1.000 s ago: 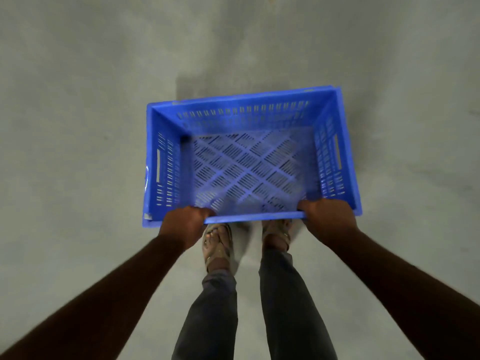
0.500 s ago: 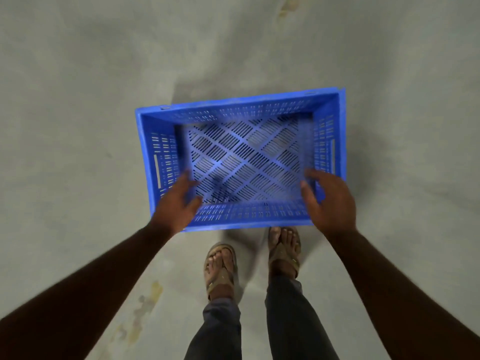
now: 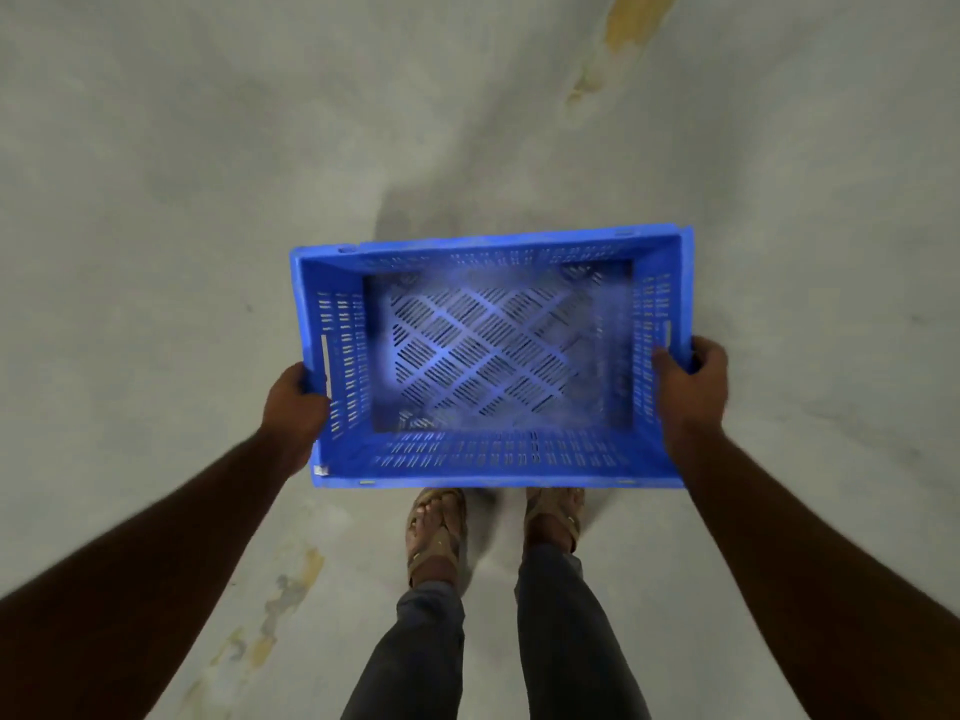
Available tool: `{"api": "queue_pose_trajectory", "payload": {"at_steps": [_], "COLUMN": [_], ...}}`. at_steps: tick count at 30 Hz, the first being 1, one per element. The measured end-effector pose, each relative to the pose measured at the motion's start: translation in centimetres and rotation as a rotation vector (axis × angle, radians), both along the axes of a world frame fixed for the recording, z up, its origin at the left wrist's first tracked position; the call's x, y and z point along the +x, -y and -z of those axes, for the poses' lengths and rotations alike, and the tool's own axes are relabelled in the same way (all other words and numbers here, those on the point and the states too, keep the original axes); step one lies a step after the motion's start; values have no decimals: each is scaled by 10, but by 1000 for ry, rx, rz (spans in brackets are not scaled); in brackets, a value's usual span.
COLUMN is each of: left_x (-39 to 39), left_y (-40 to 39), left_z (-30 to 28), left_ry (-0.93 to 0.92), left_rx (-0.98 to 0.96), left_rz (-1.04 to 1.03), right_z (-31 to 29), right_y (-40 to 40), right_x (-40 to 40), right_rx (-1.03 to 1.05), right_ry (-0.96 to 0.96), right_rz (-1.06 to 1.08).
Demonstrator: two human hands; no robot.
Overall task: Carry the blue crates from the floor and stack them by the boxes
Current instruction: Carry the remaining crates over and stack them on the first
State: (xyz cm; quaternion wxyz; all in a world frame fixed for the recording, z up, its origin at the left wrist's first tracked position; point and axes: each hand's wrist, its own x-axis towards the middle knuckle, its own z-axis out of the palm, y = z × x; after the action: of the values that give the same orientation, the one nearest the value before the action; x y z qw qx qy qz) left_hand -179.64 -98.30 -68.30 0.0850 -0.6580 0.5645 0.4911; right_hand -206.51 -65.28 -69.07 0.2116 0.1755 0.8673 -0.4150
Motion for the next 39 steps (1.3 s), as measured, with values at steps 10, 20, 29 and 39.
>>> {"api": "queue_pose_trajectory", "payload": {"at_steps": [10, 20, 29, 39], "left_x": [118, 281, 468, 680], "left_y": [-55, -92, -261, -449], "left_z": [-305, -518, -568, -602], "left_ry": [-139, -509, -551, -576], "left_rx": [-97, -283, -582, -735], "left_rz": [-246, -636, -1039, -1515], "right_z": [-329, -518, -573, -640], "right_y": [-16, 7, -2, -34], "right_x": [88, 193, 320, 534], "right_rx": [-142, -378, -646, -760], "right_ry": [-104, -188, -21, 147], "right_rz": [-10, -127, -423, -764]}}
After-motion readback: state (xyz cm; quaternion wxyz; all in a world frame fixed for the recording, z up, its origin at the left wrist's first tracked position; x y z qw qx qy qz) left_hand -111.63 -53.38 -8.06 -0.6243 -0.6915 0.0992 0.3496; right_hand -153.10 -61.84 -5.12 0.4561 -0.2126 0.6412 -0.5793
